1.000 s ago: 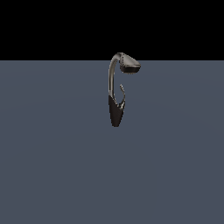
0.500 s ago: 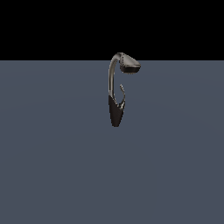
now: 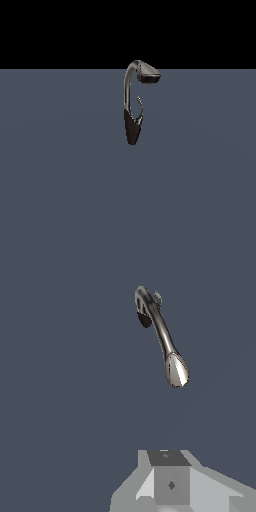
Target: Turn on the faucet by rotating a designated handle.
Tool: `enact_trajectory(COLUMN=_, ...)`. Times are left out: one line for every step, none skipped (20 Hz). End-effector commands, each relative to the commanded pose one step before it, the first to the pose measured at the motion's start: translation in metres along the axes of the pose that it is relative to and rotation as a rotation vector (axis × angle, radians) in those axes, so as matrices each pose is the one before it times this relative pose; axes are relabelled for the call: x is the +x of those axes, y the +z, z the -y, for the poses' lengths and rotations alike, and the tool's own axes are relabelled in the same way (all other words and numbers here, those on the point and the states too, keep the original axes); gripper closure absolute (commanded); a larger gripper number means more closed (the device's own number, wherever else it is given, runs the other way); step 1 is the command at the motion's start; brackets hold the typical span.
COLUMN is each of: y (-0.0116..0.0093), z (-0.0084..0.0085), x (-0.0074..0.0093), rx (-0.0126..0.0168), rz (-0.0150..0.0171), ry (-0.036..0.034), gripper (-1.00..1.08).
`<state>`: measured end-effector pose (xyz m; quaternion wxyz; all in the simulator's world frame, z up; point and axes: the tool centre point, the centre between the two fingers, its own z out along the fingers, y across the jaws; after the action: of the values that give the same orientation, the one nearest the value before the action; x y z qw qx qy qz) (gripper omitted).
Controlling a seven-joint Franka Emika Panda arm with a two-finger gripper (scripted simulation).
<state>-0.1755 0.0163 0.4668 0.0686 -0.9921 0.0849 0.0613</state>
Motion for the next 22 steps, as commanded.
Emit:
enact_trajectory(y=0.00430, z=0.00299, x=0.01806, rx=0.02915, rz=0.02130, ry=0.05377, gripper=1.08)
enact_trajectory(y=0.00187, z=0.00134, x=0.00722, rx=0.01135, rz=0.00864, ry=0.02149, gripper=1.08)
enact_trajectory(y=0.00198, z=0.00138, x=0.00726, rx=0.01123, rz=0.00874, ry=0.02163, gripper=1.08)
enact_trajectory(y=0.00208, z=0.00141, x=0.00729, rx=0.01112, rz=0.00884, ry=0.02177, gripper=1.08)
enact_trajectory(y=0.00219, z=0.00145, x=0.00733, rx=0.01101, rz=0.00894, ry=0.02192, gripper=1.08)
enact_trajectory(y=0.00229, z=0.00148, x=0.00736, rx=0.01089, rz=0.00903, ry=0.02205, gripper=1.08)
enact_trajectory(y=0.00239, z=0.00151, x=0.00740, rx=0.01078, rz=0.00912, ry=0.02220, gripper=1.08)
enact_trajectory(y=0.00250, z=0.00155, x=0.00743, rx=0.01066, rz=0.00921, ry=0.02233, gripper=1.08)
enact_trajectory(y=0.00260, z=0.00158, x=0.00746, rx=0.01055, rz=0.00929, ry=0.02246, gripper=1.08)
enact_trajectory(y=0.00270, z=0.00161, x=0.00750, rx=0.01043, rz=0.00938, ry=0.02260, gripper=1.08)
enact_trajectory(y=0.00279, z=0.00164, x=0.00752, rx=0.01031, rz=0.00946, ry=0.02273, gripper=1.08)
enact_trajectory(y=0.00289, z=0.00166, x=0.00756, rx=0.01019, rz=0.00954, ry=0.02286, gripper=1.08)
enact_trajectory(y=0.00299, z=0.00169, x=0.00758, rx=0.01007, rz=0.00961, ry=0.02299, gripper=1.08)
enact_trajectory(y=0.00308, z=0.00171, x=0.00762, rx=0.00996, rz=0.00969, ry=0.02312, gripper=1.08)
enact_trajectory(y=0.00317, z=0.00174, x=0.00765, rx=0.00984, rz=0.00976, ry=0.02325, gripper=1.08)
enact_trajectory(y=0.00326, z=0.00176, x=0.00767, rx=0.00971, rz=0.00982, ry=0.02336, gripper=1.08)
enact_trajectory(y=0.00335, z=0.00178, x=0.00770, rx=0.00959, rz=0.00989, ry=0.02349, gripper=1.08)
enact_trajectory(y=0.00344, z=0.00180, x=0.00773, rx=0.00947, rz=0.00996, ry=0.02361, gripper=1.08)
enact_trajectory(y=0.00352, z=0.00182, x=0.00775, rx=0.00935, rz=0.01002, ry=0.02372, gripper=1.08)
enact_trajectory(y=0.00360, z=0.00184, x=0.00779, rx=0.00923, rz=0.01008, ry=0.02385, gripper=1.08)
enact_trajectory(y=0.00368, z=0.00186, x=0.00781, rx=0.00911, rz=0.01013, ry=0.02396, gripper=1.08)
enact_trajectory(y=0.00376, z=0.00187, x=0.00784, rx=0.00899, rz=0.01019, ry=0.02408, gripper=1.08)
